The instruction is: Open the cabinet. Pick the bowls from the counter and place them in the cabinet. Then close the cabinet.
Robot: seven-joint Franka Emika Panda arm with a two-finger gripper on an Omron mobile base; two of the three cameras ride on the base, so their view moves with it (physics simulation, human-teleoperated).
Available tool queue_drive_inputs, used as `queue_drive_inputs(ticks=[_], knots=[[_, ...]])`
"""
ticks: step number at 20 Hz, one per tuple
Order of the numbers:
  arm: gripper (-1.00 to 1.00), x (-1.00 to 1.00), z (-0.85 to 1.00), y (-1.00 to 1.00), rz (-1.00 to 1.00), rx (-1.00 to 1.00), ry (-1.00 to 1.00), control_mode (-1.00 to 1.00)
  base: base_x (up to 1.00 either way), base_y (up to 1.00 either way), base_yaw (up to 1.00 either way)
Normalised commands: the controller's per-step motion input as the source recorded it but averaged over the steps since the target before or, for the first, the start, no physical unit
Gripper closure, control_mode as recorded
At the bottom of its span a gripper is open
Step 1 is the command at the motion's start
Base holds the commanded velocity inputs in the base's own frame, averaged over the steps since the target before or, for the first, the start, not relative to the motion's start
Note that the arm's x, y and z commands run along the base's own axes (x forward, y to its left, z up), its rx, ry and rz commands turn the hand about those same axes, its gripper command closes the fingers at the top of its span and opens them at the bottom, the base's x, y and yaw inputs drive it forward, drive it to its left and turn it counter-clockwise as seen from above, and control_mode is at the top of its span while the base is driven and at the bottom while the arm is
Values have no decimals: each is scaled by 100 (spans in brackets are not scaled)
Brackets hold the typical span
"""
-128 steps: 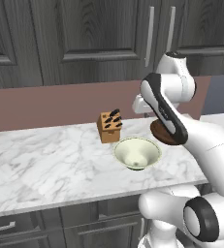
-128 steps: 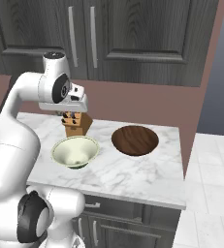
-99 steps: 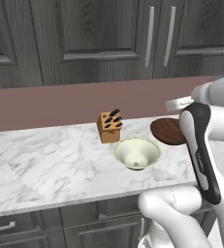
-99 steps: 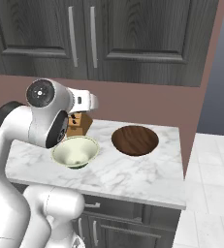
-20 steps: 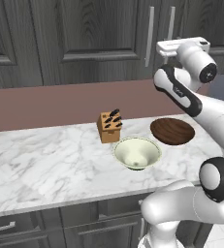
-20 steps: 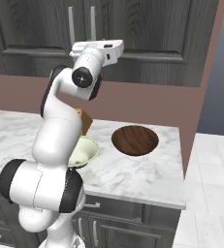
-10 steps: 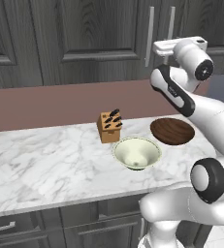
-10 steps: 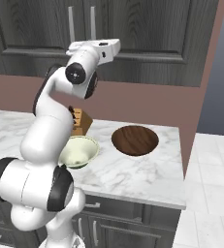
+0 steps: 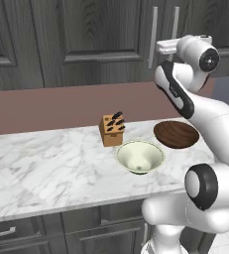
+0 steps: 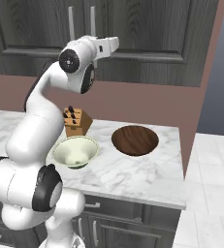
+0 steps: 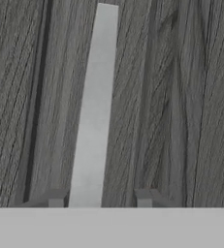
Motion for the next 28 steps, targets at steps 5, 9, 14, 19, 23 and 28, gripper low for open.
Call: queue_drive_inputs(ticks=[5,9,14,19,23,28], knots=[[100,-31,0,21,0,0,16,-100,0,0,0],[100,-72,0,10,2,0,13,-100,0,0,0],[100,-90,0,-21,0,0,9,-100,0,0,0],[100,-100,0,-68,0,0,3,-100,0,0,0],[100,-91,0,-77,0,0,0,-100,0,0,0],[-100,-52,0,-46,5,0,0,-100,0,0,0]])
